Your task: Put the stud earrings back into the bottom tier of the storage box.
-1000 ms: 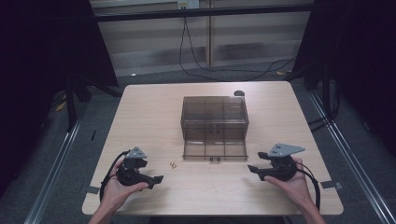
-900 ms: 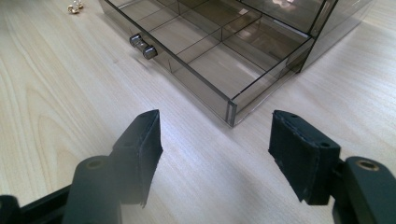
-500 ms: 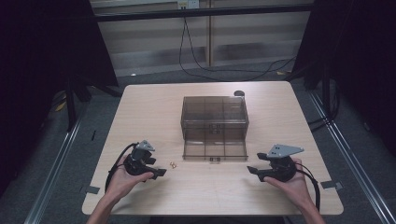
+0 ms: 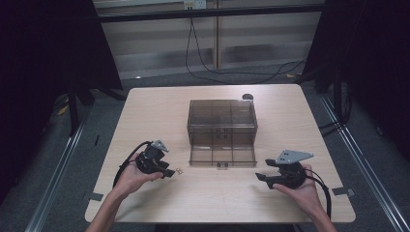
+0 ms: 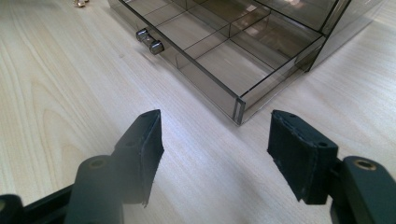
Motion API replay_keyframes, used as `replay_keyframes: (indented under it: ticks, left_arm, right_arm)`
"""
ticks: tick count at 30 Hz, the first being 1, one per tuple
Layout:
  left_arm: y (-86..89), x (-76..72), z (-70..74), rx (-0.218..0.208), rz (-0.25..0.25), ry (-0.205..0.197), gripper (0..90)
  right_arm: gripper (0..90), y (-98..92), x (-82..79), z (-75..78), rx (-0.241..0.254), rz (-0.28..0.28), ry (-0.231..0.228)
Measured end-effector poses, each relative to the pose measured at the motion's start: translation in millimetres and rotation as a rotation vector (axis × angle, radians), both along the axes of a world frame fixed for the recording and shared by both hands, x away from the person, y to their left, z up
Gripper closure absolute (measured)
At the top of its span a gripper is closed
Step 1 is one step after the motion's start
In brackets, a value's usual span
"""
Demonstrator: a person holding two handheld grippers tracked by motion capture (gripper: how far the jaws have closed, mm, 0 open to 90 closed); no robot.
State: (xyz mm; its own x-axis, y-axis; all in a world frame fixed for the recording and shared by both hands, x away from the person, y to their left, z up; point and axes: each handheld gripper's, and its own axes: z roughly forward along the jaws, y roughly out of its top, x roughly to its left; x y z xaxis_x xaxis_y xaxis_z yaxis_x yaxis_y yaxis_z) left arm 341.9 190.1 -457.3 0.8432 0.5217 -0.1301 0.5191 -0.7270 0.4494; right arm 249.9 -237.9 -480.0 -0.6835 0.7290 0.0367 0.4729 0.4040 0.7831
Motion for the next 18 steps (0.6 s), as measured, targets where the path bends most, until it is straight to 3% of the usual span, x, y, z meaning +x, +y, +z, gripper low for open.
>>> replay_keyframes:
  ticks: [1, 2, 11, 12, 13, 14, 18]
  left_arm:
    - [-2.3, 0.3, -0.2, -0.01, 0.014, 0.0, 59.9]
    - [-2.6, 2.7, 1.4, 0.016, -0.009, -0.001, 61.2]
    - [-13.6, 12.4, 3.7, 0.048, -0.039, 0.022, 69.7]
    - [-14.6, 14.6, 4.3, 0.071, -0.07, 0.022, 70.0]
    - [-16.8, 13.7, 3.7, 0.065, -0.056, 0.026, 70.7]
    - [-17.6, 15.3, 4.5, 0.082, -0.082, 0.025, 71.0]
    - [-22.3, 18.3, 5.6, 0.09, -0.102, 0.045, 71.7]
  right_arm:
    - [34.8, -0.2, 0.1, -0.1, -0.001, 0.001, -0.001]
    - [34.7, -0.2, 0.2, -0.2, -0.003, 0.0, -0.002]
    - [34.7, 0.5, 0.7, -1.0, -0.002, 0.005, 0.001]
    - [34.7, 0.6, 0.6, -1.1, -0.001, 0.004, 0.003]
    - [34.6, 0.7, 0.6, -1.2, -0.002, 0.005, 0.003]
    - [34.6, 0.8, 0.7, -1.3, -0.003, 0.006, 0.001]
    - [34.6, 1.0, 0.7, -1.3, -0.006, 0.006, 0.007]
